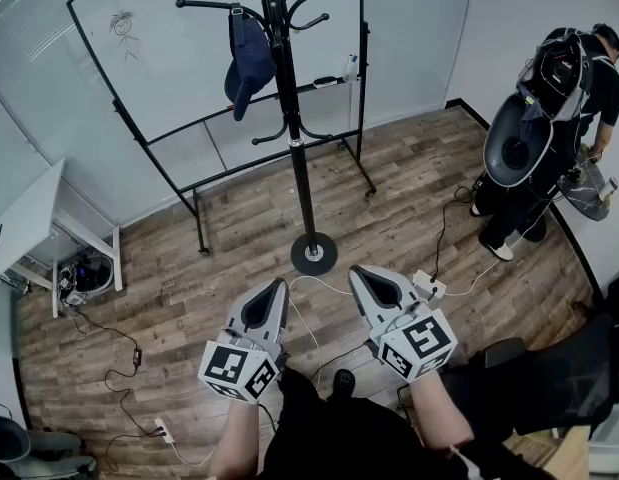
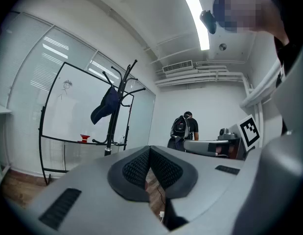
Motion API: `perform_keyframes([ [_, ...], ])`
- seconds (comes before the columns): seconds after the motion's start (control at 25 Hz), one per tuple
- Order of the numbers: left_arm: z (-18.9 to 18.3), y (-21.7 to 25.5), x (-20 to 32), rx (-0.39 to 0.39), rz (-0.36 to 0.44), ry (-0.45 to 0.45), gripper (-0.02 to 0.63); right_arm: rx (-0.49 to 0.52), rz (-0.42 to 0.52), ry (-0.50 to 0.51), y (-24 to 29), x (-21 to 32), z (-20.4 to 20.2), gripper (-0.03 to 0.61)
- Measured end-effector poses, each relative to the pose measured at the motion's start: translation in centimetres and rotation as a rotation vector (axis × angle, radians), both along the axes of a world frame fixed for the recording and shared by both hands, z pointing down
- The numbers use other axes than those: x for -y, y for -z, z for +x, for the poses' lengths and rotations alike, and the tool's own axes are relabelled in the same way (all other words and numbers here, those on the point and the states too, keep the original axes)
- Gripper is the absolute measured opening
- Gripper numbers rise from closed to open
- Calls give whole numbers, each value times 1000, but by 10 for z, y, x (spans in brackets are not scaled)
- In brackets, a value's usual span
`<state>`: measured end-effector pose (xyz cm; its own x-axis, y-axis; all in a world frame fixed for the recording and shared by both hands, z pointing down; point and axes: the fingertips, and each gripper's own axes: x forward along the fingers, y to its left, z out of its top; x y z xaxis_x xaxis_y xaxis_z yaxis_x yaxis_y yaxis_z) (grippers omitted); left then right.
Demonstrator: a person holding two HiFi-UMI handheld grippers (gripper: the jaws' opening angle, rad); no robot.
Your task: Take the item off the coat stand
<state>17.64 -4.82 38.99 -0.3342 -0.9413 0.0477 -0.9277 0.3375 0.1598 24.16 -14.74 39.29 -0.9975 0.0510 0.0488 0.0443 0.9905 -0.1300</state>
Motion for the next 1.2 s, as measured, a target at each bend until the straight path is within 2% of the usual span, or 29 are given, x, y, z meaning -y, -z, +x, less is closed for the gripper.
perform_keyframes([
  [0.56, -3, -6, -5, -21, -15, 22, 15, 2, 21, 21, 3, -6, -3, 31],
  [0.76, -4, -7, -10, -30, -11, 32, 15, 7, 100, 37, 7, -19, -8, 31],
  [0.84, -7, -8, -12, -29, -10, 31, 15, -7, 86, 33, 3, -20, -14, 31],
  [1.2, -59, -9, -29, -45, -2, 13, 15, -37, 26, -18, -2, -25, -64, 31],
])
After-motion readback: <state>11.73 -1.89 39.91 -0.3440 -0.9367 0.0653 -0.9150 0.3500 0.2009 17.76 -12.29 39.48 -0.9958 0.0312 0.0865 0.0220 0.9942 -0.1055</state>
